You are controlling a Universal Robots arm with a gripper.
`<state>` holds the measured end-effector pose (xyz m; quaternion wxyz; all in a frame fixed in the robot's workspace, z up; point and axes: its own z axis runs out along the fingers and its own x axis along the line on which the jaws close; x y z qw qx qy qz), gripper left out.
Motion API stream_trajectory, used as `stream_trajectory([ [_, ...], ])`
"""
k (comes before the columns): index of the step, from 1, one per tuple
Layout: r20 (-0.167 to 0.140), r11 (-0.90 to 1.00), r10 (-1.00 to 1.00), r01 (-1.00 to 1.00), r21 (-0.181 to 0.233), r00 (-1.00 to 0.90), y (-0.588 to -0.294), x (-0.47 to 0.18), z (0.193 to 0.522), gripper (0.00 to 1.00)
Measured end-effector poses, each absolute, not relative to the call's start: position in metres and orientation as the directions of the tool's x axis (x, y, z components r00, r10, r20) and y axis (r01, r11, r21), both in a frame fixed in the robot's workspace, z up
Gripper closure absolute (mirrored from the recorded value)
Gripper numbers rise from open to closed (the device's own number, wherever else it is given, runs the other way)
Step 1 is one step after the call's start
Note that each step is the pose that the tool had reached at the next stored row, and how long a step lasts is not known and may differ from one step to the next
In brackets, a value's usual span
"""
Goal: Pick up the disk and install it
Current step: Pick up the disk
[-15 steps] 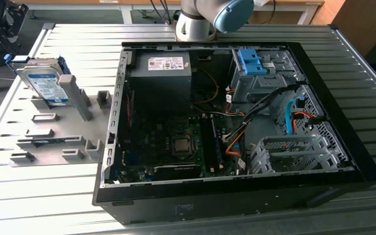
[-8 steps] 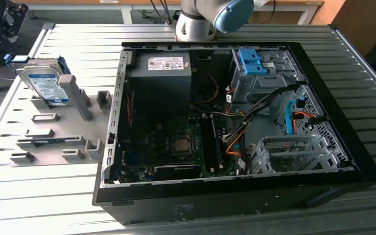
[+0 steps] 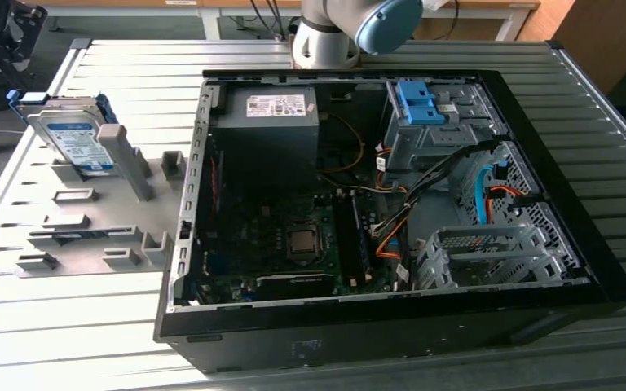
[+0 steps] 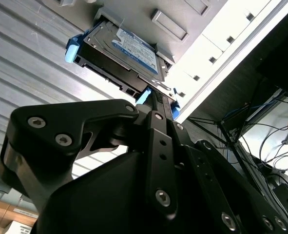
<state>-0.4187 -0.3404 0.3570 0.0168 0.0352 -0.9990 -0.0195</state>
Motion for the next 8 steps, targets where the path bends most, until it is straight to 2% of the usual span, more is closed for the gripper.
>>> stream_trajectory([
  [8, 0.032, 0.995, -0.089, -0.087, 0.04, -0.996, -0.3403, -0.4187, 0.357, 0.89],
])
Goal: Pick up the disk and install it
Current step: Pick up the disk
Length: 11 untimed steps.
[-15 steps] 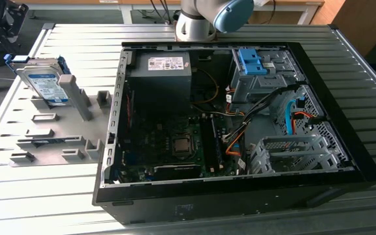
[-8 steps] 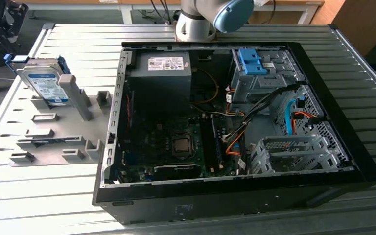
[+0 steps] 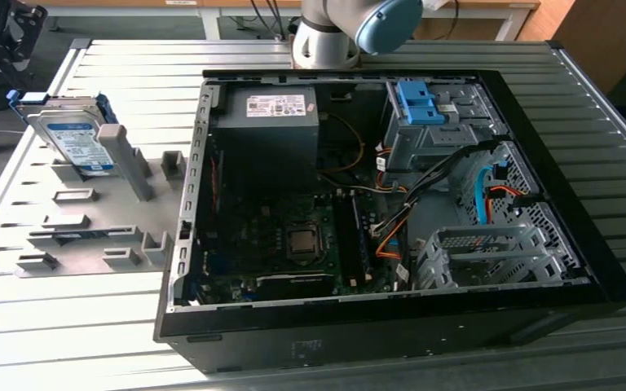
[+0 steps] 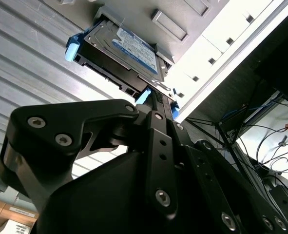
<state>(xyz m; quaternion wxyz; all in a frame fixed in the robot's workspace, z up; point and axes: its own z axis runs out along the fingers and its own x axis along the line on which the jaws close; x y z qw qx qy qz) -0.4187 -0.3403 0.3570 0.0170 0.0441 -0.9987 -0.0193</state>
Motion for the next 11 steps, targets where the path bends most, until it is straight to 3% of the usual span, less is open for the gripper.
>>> stream_trajectory([
  [11, 0.032, 0.995, -0.09, -0.089, 0.04, -0.995, -0.3404, -0.4187, 0.357, 0.89],
])
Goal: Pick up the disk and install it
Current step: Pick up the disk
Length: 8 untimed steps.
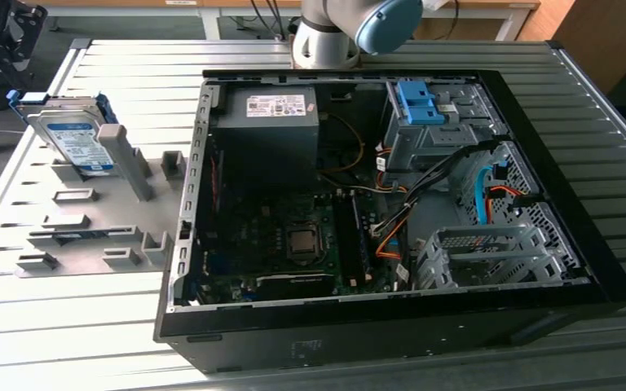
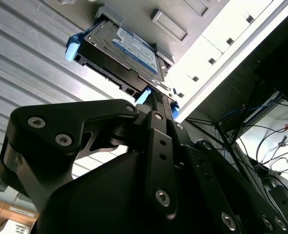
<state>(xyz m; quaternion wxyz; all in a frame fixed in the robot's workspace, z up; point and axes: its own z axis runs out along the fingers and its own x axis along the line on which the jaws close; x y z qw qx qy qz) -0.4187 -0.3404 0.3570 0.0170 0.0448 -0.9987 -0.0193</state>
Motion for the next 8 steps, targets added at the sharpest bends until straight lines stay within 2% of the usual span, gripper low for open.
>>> stream_trajectory([
  [8, 0.032, 0.993, -0.115, -0.114, 0.04, -0.993, -0.3404, -0.4187, 0.3571, 0.89],
])
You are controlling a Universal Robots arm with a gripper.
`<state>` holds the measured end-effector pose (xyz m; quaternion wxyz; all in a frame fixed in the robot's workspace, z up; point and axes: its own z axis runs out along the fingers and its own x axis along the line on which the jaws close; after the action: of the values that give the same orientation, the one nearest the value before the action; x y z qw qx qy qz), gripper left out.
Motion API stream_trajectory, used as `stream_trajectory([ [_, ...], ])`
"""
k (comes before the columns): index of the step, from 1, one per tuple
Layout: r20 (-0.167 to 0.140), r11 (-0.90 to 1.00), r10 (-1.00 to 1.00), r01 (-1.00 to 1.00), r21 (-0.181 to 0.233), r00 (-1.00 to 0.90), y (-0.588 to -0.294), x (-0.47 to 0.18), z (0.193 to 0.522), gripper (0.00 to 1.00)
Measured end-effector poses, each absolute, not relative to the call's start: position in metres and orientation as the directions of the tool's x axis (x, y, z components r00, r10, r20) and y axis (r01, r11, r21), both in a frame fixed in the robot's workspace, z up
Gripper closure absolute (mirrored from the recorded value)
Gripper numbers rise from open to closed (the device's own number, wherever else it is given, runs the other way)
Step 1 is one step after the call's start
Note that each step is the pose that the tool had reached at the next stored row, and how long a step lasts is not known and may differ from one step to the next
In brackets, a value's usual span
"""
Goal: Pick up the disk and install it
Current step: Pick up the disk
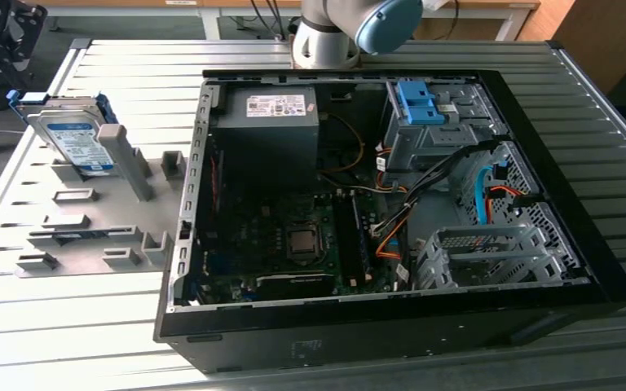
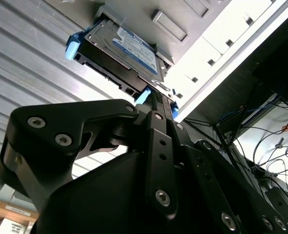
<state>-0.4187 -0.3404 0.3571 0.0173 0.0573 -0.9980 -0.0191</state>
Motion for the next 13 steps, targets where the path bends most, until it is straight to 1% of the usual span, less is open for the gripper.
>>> stream_trajectory([
  [13, 0.032, 0.982, -0.186, -0.184, 0.04, -0.982, -0.3404, -0.4187, 0.3571, 0.89],
])
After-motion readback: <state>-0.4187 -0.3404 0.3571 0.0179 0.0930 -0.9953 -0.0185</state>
